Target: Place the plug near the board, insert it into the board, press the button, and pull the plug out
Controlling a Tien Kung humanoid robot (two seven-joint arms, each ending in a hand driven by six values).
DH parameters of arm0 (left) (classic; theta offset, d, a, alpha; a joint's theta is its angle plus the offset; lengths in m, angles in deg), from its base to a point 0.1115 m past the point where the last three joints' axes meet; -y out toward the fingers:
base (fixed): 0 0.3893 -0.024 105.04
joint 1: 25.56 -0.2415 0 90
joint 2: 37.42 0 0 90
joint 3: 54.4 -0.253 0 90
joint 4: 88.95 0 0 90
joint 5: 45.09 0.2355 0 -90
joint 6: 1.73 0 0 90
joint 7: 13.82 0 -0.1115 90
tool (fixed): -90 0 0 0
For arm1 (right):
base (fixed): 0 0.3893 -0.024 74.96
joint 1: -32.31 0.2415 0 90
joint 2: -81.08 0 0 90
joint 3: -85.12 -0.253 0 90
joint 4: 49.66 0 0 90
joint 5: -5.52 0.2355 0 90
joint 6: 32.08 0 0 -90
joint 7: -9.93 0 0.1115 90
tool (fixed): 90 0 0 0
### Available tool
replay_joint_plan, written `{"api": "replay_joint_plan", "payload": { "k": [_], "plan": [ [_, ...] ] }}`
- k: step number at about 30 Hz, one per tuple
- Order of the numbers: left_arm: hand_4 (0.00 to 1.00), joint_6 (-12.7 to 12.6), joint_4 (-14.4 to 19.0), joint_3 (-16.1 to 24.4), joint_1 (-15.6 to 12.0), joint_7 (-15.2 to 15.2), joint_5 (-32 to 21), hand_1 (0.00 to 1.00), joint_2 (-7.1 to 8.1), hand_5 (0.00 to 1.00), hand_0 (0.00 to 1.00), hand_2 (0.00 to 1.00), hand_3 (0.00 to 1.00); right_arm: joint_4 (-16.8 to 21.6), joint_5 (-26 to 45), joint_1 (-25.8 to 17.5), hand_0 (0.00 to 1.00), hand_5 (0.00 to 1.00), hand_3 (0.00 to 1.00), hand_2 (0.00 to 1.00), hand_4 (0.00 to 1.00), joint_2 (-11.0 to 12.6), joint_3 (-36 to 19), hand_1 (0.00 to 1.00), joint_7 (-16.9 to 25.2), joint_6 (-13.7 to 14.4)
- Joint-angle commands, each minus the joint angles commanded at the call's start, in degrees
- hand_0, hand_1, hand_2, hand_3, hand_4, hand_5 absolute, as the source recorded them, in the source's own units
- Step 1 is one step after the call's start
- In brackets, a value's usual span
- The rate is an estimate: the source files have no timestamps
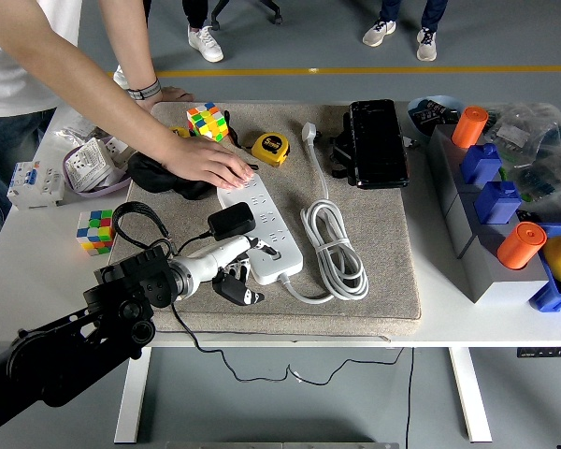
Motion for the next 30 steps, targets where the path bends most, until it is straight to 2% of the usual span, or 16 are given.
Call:
{"api": "replay_joint_plan", "payload": {
  "k": [9,15,16,17,19,22,23,28,29,30],
  "plan": [
    [0.806,-1.1,1.3,1.8,-0.3,1.9,-0.2,0.115,0.2,0.002,0.041,0.185,0.82,0.0,0.0,-0.1,0.601,0.501,0.513,0.615,0.815,-0.1,0.1,0.652,0.0,0.0],
    [0.804,-2.1,1.2,2.4,-0.6,3.9,-3.4,0.115,0.38,0.002,0.041,0.185,0.813,0.0,0.0,0.0,0.601,0.501,0.513,0.615,0.814,-0.1,0.1,0.653,0.0,0.0],
    [0.804,-3.1,0.9,2.3,-0.8,5.2,-4.3,0.115,0.36,0.002,0.041,0.185,0.813,0.0,0.0,-0.1,0.601,0.501,0.513,0.615,0.814,-0.1,0.1,0.653,0.1,0.0],
    [0.641,-3.9,0.7,2.3,-0.9,6.3,-4.8,0.107,0.33,0.002,0.054,0.195,0.75,0.0,0.0,0.0,0.601,0.501,0.513,0.615,0.814,-0.1,0.0,0.653,0.0,0.0],
    [0.641,-5.5,0.3,2.2,-1.1,8.2,-5.4,0.107,0.31,0.002,0.054,0.195,0.75,0.0,0.0,-0.1,0.601,0.501,0.513,0.615,0.814,-0.1,0.0,0.653,0.1,0.0],
    [0.641,-9.4,-0.4,1.9,-1.3,12.6,-7.4,0.107,0.33,0.002,0.054,0.195,0.75,0.0,0.0,-0.1,0.601,0.501,0.513,0.615,0.814,-0.1,0.0,0.653,0.1,0.0],
    [0.797,-10.8,-0.7,1.8,-1.4,14.2,-8.3,0.182,0.32,0.176,0.151,0.319,0.653,0.0,0.0,-0.1,0.601,0.501,0.513,0.615,0.814,-0.1,0.0,0.653,0.1,0.0],
    [0.797,-18.2,-1.9,1.5,-2.0,22.1,-13.0,0.182,0.19,0.176,0.151,0.319,0.653,0.0,0.0,0.0,0.601,0.501,0.513,0.615,0.814,-0.2,0.1,0.653,0.1,0.0],
    [0.825,-19.4,-2.1,1.4,-2.2,23.5,-14.1,0.436,0.13,0.273,0.274,0.502,0.607,0.0,0.0,0.0,0.601,0.502,0.513,0.615,0.814,-0.2,0.1,0.653,0.1,0.0],
    [0.825,-20.1,-2.3,1.4,-2.3,24.5,-14.7,0.436,0.09,0.273,0.274,0.502,0.607,0.0,0.0,0.0,0.601,0.502,0.513,0.615,0.814,-0.2,0.1,0.653,0.1,0.0]
  ]
}}
